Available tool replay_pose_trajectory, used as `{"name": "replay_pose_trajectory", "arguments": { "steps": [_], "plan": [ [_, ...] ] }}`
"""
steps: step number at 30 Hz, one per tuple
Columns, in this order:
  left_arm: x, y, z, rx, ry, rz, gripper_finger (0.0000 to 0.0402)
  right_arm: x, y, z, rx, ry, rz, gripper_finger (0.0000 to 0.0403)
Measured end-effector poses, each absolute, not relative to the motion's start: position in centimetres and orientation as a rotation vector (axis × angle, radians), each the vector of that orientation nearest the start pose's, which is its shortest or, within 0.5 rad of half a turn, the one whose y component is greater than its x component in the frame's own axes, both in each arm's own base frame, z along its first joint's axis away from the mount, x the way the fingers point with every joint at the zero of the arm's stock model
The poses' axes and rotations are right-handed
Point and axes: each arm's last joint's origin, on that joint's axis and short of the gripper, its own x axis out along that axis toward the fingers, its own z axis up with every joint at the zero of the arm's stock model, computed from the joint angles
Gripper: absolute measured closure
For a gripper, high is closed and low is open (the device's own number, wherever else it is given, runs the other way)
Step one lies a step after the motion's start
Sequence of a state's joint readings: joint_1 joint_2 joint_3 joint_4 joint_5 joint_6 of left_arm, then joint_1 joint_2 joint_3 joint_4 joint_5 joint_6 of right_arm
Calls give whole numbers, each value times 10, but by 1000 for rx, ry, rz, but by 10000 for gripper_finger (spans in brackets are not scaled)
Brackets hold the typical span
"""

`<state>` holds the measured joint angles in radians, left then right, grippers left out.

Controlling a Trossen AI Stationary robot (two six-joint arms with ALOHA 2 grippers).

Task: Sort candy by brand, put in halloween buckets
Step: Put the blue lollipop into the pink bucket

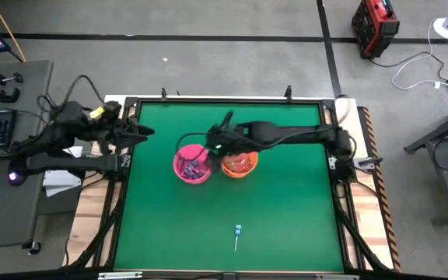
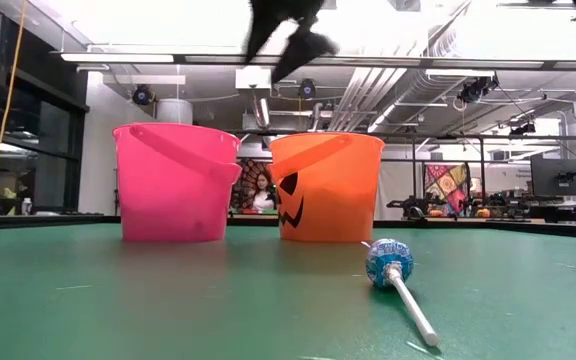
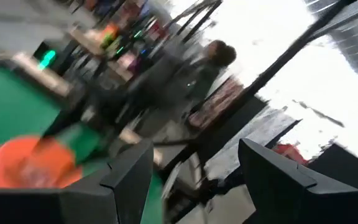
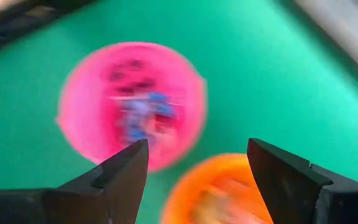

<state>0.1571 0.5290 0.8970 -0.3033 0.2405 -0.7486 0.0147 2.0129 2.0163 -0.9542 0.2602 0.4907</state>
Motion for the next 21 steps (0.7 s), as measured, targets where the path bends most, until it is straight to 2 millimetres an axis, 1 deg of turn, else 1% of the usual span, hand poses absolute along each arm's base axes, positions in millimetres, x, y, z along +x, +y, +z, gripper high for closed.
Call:
{"name": "replay_pose_trajectory", "arguments": {
  "steps": [2,4,6,9,11,14,17,19,21],
  "plan": [
    [107,8,375,-753,59,-80,174,408,-4,346,260,893,-541,135],
    [127,5,359,-771,157,-65,174,380,-7,366,225,921,-624,135],
    [152,-2,338,-787,289,-44,174,351,-9,386,216,918,-709,135],
    [193,-24,311,-750,454,-84,174,307,-6,414,212,888,-820,135],
    [219,-43,297,-674,543,-148,174,280,-2,429,230,854,-874,135],
    [252,-69,291,-432,636,-275,174,248,4,449,278,749,-889,135],
    [281,-89,284,-78,747,-389,174,222,9,463,330,660,-872,135],
    [300,-101,276,163,807,-458,174,209,11,465,359,641,-871,135],
    [318,-111,268,387,828,-544,174,202,13,464,381,632,-863,135]
  ]
}}
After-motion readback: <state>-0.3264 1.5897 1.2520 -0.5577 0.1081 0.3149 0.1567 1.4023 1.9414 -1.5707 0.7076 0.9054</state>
